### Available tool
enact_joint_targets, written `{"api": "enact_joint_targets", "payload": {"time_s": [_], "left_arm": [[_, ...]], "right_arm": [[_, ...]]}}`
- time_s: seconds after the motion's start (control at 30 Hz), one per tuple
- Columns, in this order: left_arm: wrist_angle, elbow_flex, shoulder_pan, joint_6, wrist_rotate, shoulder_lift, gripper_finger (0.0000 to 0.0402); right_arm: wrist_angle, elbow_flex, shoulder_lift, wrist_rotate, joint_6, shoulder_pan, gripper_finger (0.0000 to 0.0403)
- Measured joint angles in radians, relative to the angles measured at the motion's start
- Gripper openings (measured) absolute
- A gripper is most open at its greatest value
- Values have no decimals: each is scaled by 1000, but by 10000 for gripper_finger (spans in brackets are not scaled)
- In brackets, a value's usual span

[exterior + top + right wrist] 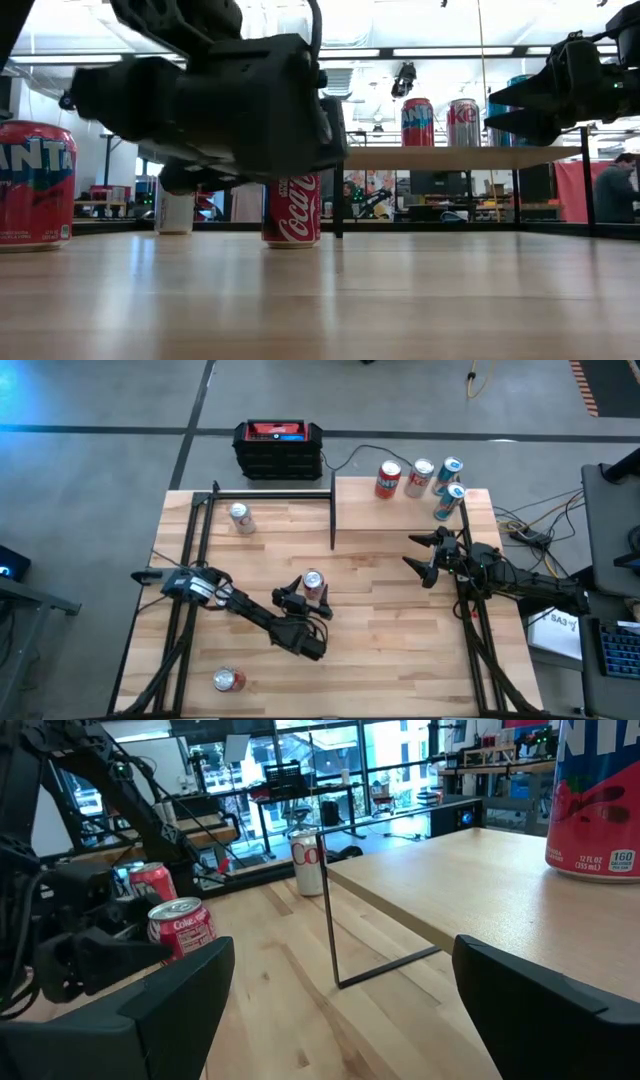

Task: Place canned beverage on shelf
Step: Put the top red white soda can on the shelf

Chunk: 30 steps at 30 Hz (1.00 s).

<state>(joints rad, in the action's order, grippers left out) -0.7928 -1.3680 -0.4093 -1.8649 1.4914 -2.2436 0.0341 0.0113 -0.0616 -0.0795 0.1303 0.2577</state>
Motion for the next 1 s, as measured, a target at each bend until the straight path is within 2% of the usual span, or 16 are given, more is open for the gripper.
{"api": "enact_joint_targets", "payload": {"time_s": [0.13,0.3,0.4,0.57,0.87,1.0], "left_arm": [[125,27,21,102,1,0,396],[158,26,39,190,-23,0,387],[179,16,39,234,-35,-1,359],[182,7,46,240,-36,-1,284],[180,2,54,242,-33,-1,284],[174,-43,49,338,18,-2,284]], "right_arm": [[0,0,0,0,0,0,359],[0,0,0,0,0,0,359],[0,0,0,0,0,0,359],[0,0,0,0,0,0,359],[0,0,0,0,0,0,359],[0,0,0,0,0,0,359]]}}
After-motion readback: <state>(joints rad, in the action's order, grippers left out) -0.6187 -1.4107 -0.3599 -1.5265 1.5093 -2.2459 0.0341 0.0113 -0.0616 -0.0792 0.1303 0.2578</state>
